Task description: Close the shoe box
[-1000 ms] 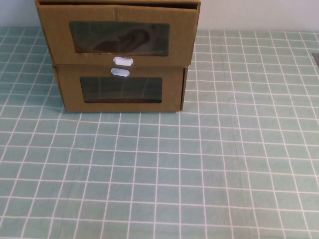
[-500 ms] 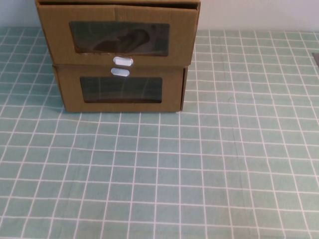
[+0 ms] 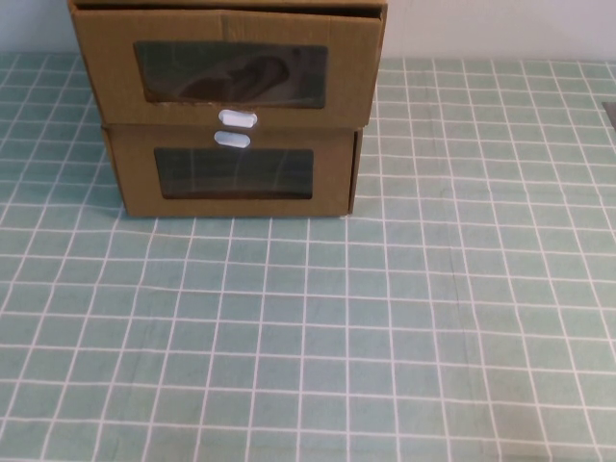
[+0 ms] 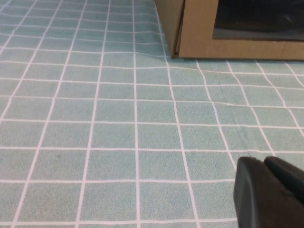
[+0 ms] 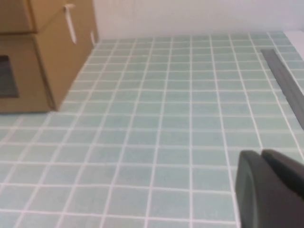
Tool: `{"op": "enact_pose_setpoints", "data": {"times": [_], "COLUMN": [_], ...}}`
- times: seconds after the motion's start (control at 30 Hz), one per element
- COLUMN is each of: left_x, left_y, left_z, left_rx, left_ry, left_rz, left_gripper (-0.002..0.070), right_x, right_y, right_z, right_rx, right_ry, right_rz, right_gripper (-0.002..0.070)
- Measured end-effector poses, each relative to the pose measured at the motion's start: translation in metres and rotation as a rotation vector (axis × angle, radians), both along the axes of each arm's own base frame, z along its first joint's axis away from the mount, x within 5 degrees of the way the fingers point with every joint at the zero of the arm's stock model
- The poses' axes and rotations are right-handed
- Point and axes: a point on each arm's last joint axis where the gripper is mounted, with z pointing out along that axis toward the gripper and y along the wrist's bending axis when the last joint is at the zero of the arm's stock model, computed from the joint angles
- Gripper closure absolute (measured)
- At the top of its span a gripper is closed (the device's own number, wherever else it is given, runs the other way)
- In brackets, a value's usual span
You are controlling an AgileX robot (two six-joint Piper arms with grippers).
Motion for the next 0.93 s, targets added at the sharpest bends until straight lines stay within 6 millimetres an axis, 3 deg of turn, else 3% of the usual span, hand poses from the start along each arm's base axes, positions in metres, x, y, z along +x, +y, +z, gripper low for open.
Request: {"op": "enact_pose_setpoints", "data": {"times": [0.17,0.27,0.93], "left_x": [0.000,0.000,0.000], "left_y": [0.000,0.000,0.000], "left_z": [0.000,0.000,0.000], "left_rx": [0.000,0.000,0.000], "left_ry": [0.000,0.000,0.000], "left_rz": [0.000,0.000,0.000], "left_gripper": [0.0680,0.0680,0.0680], "right_x": [0.002,0.002,0.002], "right_y": [-0.002,-0.003,-0.004], "right_z": [-0.041,-0.050,-0.052], "right_rx": [0.002,0.015,0.015], "right_ry": [0.037,0.075,0.096], "right_rz": [-0.051,-0.076,-0.088], "right_gripper": [0.0690,0.0690,0.0690]}}
